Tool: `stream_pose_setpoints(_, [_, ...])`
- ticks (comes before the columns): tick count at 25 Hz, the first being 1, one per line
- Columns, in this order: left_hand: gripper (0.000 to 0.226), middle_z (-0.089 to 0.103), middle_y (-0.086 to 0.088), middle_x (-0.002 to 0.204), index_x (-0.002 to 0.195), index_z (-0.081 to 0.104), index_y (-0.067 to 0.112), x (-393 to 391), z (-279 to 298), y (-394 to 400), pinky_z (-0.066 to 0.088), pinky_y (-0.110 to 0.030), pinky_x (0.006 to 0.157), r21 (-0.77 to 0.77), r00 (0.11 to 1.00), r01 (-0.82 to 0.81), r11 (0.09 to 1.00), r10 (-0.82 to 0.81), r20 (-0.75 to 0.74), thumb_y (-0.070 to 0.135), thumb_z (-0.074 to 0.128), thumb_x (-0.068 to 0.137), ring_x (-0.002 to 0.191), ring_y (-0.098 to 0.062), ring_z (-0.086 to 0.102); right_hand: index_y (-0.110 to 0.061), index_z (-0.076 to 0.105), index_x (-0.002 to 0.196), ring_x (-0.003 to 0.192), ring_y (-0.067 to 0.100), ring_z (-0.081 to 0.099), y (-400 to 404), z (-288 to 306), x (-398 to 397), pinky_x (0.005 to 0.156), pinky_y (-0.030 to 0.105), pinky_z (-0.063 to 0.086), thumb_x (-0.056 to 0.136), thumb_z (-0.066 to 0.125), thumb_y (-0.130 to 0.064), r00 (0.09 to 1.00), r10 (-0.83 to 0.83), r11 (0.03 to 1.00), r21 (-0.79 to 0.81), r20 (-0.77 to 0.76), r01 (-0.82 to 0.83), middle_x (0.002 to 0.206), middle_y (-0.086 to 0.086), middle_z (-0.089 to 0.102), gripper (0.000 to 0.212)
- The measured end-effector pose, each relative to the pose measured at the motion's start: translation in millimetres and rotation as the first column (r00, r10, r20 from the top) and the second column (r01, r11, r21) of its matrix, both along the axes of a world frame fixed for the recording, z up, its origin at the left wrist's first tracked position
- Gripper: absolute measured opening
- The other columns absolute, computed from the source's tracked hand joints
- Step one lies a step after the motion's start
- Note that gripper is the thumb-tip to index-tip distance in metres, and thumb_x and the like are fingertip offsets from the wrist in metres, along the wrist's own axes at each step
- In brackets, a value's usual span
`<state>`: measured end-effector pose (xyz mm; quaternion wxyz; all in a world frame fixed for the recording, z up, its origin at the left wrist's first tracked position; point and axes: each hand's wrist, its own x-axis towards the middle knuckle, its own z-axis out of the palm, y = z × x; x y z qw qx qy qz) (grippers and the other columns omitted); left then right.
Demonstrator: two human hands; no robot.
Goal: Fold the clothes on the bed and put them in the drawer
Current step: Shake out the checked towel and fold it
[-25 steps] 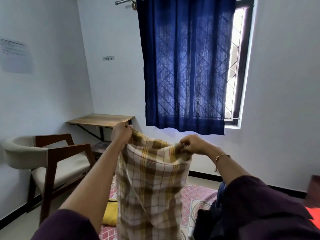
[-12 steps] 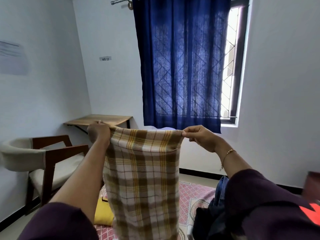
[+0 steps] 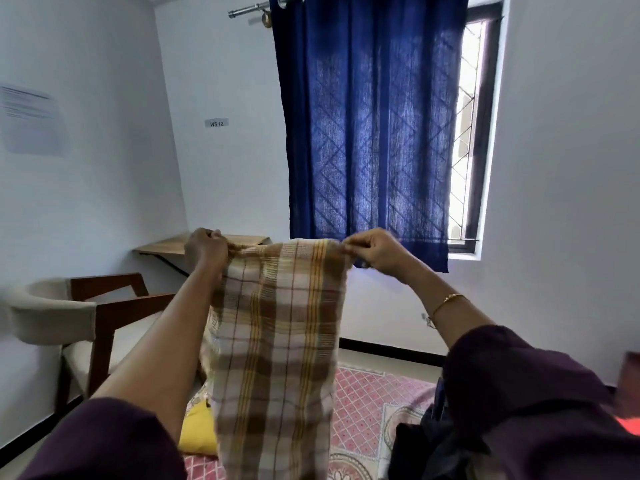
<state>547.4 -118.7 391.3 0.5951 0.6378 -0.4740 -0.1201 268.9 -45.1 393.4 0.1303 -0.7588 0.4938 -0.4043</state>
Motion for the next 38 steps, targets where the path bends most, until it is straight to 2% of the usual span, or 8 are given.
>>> stream_pose_setpoints(3, [0.031, 0.061, -0.021, 0.116, 0.112, 0.06, -0.003, 4.7, 2.1, 1.8, 0.042, -0.033, 0.083, -0.017, 0.998, -0.068, 0.998, 0.068, -0.004, 0.019, 0.043, 0.099, 0.107, -0.034, 0.056, 0.009, 0.066, 0.103, 0.036, -0.003, 0.052, -4.7, -4.9, -5.9, 0.045, 0.01, 0.045, 0.091, 0.054, 0.0, 0.985, -0.115, 0.983, -0.128, 0.125, 0.131, 0.051, -0.008, 0.059, 0.019])
stream_pose_setpoints(7, [0.03, 0.061, -0.02, 0.117, 0.112, 0.061, -0.003, 8.2, 21.1, 1.9, 0.042, -0.033, 0.085, -0.08, 0.996, -0.091, 0.993, 0.09, -0.017, 0.018, 0.043, 0.099, 0.108, -0.033, 0.056, 0.006, 0.068, 0.104, 0.04, -0.004, 0.056, -1.8, -10.4, -15.6, 0.05, 0.009, 0.048, 0.089, 0.053, 0.006, 0.982, -0.042, 0.991, 0.119, -0.186, 0.065, 0.052, -0.009, 0.063, 0.021])
stream_pose_setpoints(14, [0.029, 0.061, -0.016, 0.115, 0.115, 0.058, -0.001, 1.7, 19.4, 3.2, 0.047, -0.028, 0.083, -0.057, 0.969, -0.011, 0.998, -0.003, -0.247, 0.019, 0.046, 0.099, 0.103, -0.026, 0.059, 0.002, 0.07, 0.091, 0.062, 0.008, 0.058, -6.7, 0.6, -41.8, 0.065, 0.013, 0.051, 0.087, 0.057, 0.0, 0.933, -0.216, 0.974, -0.132, -0.286, 0.185, 0.083, 0.014, 0.071, 0.013])
stream_pose_setpoints(17, [0.03, 0.06, -0.013, 0.113, 0.12, 0.056, -0.001, -0.2, 26.8, 5.8, 0.047, -0.027, 0.084, -0.078, 0.903, 0.068, 0.995, -0.095, -0.418, 0.017, 0.046, 0.098, 0.102, -0.024, 0.058, 0.006, 0.071, 0.089, 0.056, 0.002, 0.06, -7.1, -8.3, -45.8, 0.061, 0.006, 0.049, 0.084, 0.058, 0.008, 0.972, -0.219, 0.955, -0.224, -0.081, 0.197, 0.08, 0.011, 0.069, 0.014])
stream_pose_setpoints(20, [0.028, 0.061, -0.011, 0.11, 0.117, 0.058, -0.001, 5.3, 28.3, 4.1, 0.049, -0.028, 0.086, -0.108, 0.847, 0.107, 0.988, -0.148, -0.511, 0.017, 0.05, 0.097, 0.099, -0.023, 0.059, 0.008, 0.071, 0.09, 0.056, -0.001, 0.061, -3.9, -2.9, -47.1, 0.06, 0.004, 0.048, 0.081, 0.058, 0.013, 0.976, -0.2, 0.95, -0.26, -0.087, 0.171, 0.082, 0.019, 0.07, 0.016])
stream_pose_setpoints(25, [0.025, 0.062, -0.01, 0.105, 0.112, 0.062, 0.002, 9.7, 17.4, 6.5, 0.05, -0.027, 0.087, -0.162, 0.836, 0.101, 0.982, -0.172, -0.521, 0.018, 0.052, 0.097, 0.101, -0.021, 0.061, 0.008, 0.072, 0.089, 0.076, 0.029, 0.068, -5.3, 14.5, -52.7, 0.078, 0.03, 0.054, 0.08, 0.064, 0.008, 0.959, -0.22, 0.92, -0.367, -0.181, 0.141, 0.083, 0.02, 0.072, 0.012])
stream_pose_setpoints(31, [0.022, 0.066, -0.01, 0.102, 0.102, 0.065, 0.004, 1.1, 30.4, 11.5, 0.054, -0.031, 0.085, -0.23, 0.868, 0.075, 0.97, -0.177, -0.463, 0.021, 0.053, 0.096, 0.094, -0.02, 0.064, 0.007, 0.068, 0.087, 0.072, 0.029, 0.066, 1.4, 24.5, -61.0, 0.075, 0.043, 0.054, 0.084, 0.062, 0.003, 0.948, -0.306, 0.851, -0.474, -0.091, 0.229, 0.078, 0.019, 0.069, 0.008])
stream_pose_setpoints(38, [0.027, 0.065, -0.006, 0.109, 0.111, 0.062, 0.009, -3.6, 45.0, 11.5, 0.047, -0.03, 0.085, -0.169, 0.985, -0.088, 0.982, 0.061, -0.161, 0.027, 0.046, 0.098, 0.1, -0.02, 0.061, 0.006, 0.059, 0.094, 0.049, 0.009, 0.065, 2.9, 46.1, -50.7, 0.048, 0.019, 0.055, 0.089, 0.048, 0.012, 0.979, -0.204, 0.933, -0.296, 0.03, 0.203, 0.083, 0.021, 0.061, 0.013])
